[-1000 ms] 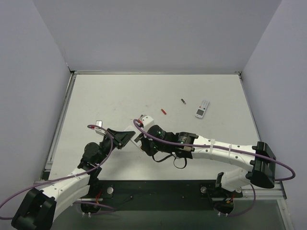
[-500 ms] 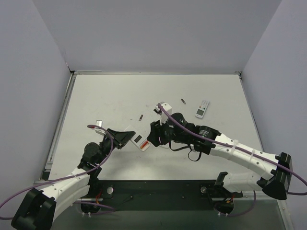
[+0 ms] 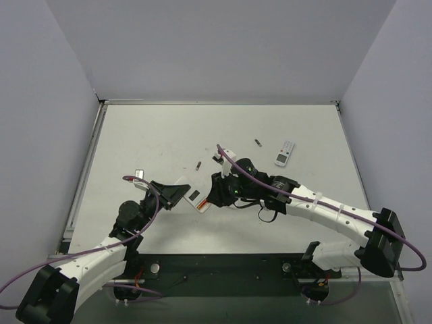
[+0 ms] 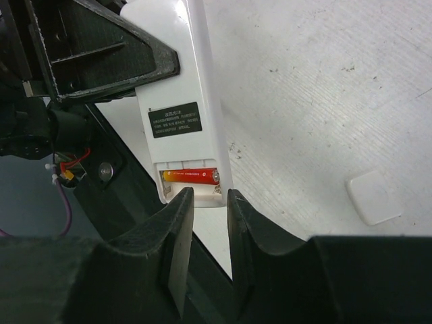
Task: Load the batteries into the remote control
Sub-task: Load the battery into the remote control.
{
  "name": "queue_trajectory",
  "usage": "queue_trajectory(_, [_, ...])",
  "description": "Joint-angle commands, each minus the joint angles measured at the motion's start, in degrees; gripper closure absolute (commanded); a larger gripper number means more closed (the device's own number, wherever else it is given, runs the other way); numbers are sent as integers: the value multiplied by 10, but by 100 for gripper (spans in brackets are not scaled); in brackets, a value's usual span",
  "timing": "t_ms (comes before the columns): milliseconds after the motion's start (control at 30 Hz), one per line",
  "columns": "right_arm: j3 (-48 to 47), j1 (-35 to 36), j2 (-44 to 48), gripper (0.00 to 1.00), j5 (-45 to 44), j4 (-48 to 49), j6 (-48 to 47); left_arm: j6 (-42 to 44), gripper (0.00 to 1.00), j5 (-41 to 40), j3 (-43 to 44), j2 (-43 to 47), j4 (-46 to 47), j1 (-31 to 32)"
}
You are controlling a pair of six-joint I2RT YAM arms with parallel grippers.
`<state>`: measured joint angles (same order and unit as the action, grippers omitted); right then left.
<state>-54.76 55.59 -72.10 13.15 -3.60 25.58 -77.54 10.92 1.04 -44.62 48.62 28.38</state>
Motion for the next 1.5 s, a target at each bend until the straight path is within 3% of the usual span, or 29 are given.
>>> queue_trajectory(0, [-19,3,-16,77,15,25,1,-11,100,7,-5,0,49,-3])
queue_trajectory(333, [-25,4,-29,88,15,32,0,-13,100,10,0,-6,53,-3])
queue_trajectory(933, [-34,3,-79,93,2,27,4,-31,100,28,0,-22,126,-3])
queue_trajectory(1267, [-48,16,-120,90,17,11,-2,-39,100,24,-6,-21,168,-3])
queue_trajectory(1467, [-37,7,-101,79,19,9,5,-14,100,17,-10,-14,138,-3])
